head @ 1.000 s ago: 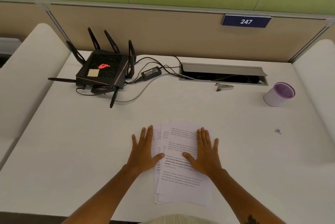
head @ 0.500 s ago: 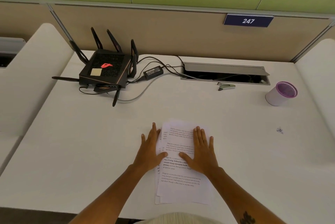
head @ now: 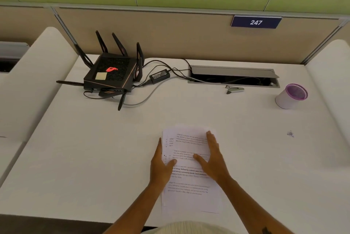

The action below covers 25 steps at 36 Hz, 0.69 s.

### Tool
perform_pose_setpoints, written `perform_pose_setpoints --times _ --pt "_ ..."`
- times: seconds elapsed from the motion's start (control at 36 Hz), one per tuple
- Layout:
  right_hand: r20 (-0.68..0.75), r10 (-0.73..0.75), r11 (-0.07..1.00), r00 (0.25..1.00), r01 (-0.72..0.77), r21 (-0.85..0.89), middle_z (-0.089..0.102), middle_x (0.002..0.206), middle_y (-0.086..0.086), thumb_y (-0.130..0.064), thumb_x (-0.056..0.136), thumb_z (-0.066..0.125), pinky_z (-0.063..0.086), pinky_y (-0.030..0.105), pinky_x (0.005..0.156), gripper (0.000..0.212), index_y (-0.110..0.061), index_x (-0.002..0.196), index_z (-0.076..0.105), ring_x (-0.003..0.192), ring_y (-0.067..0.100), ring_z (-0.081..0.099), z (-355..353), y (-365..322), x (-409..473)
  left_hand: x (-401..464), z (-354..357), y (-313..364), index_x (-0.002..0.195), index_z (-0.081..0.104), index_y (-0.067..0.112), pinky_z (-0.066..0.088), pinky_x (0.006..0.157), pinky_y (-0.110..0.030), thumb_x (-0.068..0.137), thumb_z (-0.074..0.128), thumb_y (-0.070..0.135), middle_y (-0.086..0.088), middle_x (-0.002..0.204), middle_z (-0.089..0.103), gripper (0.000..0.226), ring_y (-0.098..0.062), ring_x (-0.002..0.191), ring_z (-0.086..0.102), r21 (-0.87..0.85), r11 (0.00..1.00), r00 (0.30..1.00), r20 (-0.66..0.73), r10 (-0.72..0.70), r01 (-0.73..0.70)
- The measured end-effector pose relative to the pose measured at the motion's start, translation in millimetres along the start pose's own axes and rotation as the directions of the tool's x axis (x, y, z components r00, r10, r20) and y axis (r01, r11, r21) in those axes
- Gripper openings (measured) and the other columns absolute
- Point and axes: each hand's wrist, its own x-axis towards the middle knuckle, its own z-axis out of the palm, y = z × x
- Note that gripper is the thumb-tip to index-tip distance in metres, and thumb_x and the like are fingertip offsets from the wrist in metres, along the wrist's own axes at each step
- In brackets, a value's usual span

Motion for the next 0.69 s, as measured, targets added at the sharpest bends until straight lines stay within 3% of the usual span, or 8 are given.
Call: perform_pose_setpoints --times 0.06,0.11,0.19,0.25,0.31,0.42,0.56,0.69 --pt "-0.157 0.151 0.977 0.976 -0.123 0.174 0.016 0.174 -0.010 -0.038 0.091 0.077 0.025 0.040 0.128 0.102 -0.031 0.167 0.009 0.158 0.012 0.020 -8.1 -3.3 -9.3 -2.6 -3.1 4.6 0.164 0.035 0.031 0.068 0.085 -0.033 0.095 0.074 0.003 0.003 0.151 0.060 0.085 -0.023 0.127 0.068 -0.051 0.999 1.000 -0.015 0.016 -0.017" --pt "-0.215 0.311 0.924 0.926 -0.241 0.296 0.032 0.168 -0.001 -0.037 0.088 0.082 0.033 0.044 0.124 0.103 -0.030 0.166 0.015 0.153 0.020 0.035 -15.1 -6.6 -16.8 -4.3 -8.8 10.1 0.158 0.045 0.028 0.068 0.077 -0.029 0.095 0.075 0.003 0.004 0.141 0.067 0.074 -0.021 0.118 0.072 -0.116 0.993 0.999 -0.014 0.031 -0.033" --pt "-0.154 0.424 0.812 0.892 -0.300 0.500 0.050 0.155 -0.001 -0.034 0.085 0.085 0.045 0.041 0.115 0.091 -0.027 0.160 0.034 0.141 0.019 0.050 -28.4 -16.2 -22.7 -2.6 -16.5 15.3 0.143 0.057 0.031 0.068 0.081 -0.033 0.093 0.078 0.006 0.005 0.131 0.073 0.060 -0.019 0.113 0.075 -0.172 0.985 1.000 -0.006 0.025 -0.026" --pt "-0.077 0.411 0.747 0.909 -0.287 0.600 0.066 0.138 -0.005 -0.033 0.086 0.084 0.056 0.033 0.099 0.068 -0.025 0.146 0.052 0.124 0.012 0.065 -40.5 -26.6 -23.9 -1.2 -19.2 19.7 0.140 0.058 0.032 0.068 0.085 -0.039 0.092 0.080 0.009 0.006 0.129 0.074 0.058 -0.019 0.113 0.076 -0.192 0.981 1.000 0.020 0.014 -0.010" --pt "0.018 0.375 0.680 0.927 -0.288 0.674 0.075 0.124 -0.003 -0.034 0.088 0.082 0.063 0.033 0.086 0.049 -0.025 0.133 0.062 0.105 0.012 0.076 -50.3 -37.9 -22.6 -1.4 -19.9 27.2 0.144 0.056 0.030 0.069 0.086 -0.042 0.092 0.081 0.010 0.006 0.130 0.074 0.061 -0.018 0.112 0.076 -0.205 0.979 0.998 0.057 0.026 -0.014" --pt "0.076 0.323 0.659 0.943 -0.282 0.698 0.079 0.116 -0.003 -0.036 0.091 0.080 0.064 0.047 0.090 0.041 -0.025 0.128 0.066 0.102 0.019 0.078 -58.9 -54.0 -19.0 -0.9 -16.0 43.0 0.147 0.051 0.034 0.068 0.088 -0.045 0.093 0.081 0.017 0.005 0.131 0.073 0.064 -0.017 0.112 0.076 -0.213 0.977 0.991 0.125 0.042 -0.015" --pt "0.055 0.306 0.695 0.950 -0.263 0.669 0.079 0.113 -0.002 -0.026 0.094 0.078 0.066 0.041 0.079 0.032 -0.024 0.124 0.068 0.096 0.018 0.079 -65.2 -66.0 -18.6 -2.8 -8.9 61.0 0.133 0.059 0.027 0.068 0.086 -0.041 0.100 0.073 0.018 0.002 0.124 0.076 0.038 -0.018 0.104 0.079 -0.279 0.960 0.997 0.077 -0.016 0.037" --pt "-0.028 0.326 0.713 0.945 -0.226 0.664 0.080 0.108 0.000 -0.018 0.093 0.078 0.067 0.039 0.074 0.025 -0.022 0.116 0.072 0.088 0.019 0.079 -74.4 -75.6 -21.2 -4.4 -7.1 74.1 0.125 0.066 0.024 0.069 0.081 -0.038 0.098 0.076 0.017 -0.001 0.120 0.078 0.030 -0.019 0.099 0.079 -0.228 0.974 1.000 0.011 0.013 -0.010"
